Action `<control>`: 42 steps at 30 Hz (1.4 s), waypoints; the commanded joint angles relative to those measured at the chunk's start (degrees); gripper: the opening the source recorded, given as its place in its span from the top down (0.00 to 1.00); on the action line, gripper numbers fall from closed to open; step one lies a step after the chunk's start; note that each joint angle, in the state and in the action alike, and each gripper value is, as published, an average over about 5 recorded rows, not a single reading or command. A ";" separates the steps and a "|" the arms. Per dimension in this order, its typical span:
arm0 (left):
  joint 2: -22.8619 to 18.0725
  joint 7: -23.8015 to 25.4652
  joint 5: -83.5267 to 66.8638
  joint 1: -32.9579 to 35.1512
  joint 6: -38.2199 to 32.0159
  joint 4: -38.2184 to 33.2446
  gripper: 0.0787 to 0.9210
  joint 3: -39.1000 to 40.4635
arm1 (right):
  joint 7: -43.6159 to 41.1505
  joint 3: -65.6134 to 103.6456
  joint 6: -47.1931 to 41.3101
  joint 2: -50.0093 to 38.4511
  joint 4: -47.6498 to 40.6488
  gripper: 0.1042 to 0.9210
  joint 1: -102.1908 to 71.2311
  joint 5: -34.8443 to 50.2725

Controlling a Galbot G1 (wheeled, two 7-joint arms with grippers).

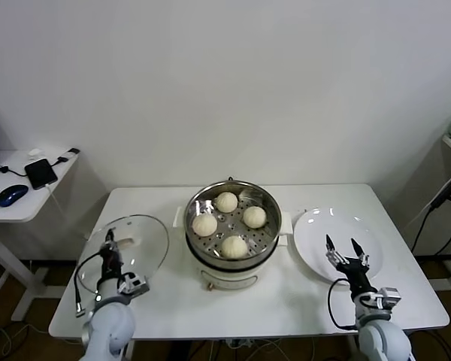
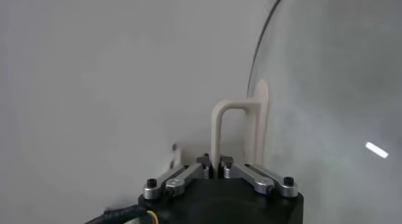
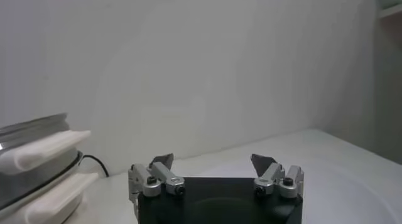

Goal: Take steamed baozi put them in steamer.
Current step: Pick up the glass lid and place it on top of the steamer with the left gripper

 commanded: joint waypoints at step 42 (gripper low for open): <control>-11.93 17.83 16.41 -20.58 22.75 0.37 0.90 39.62 | -0.24 0.54 -2.15 1.54 0.90 0.12 -0.19 -3.37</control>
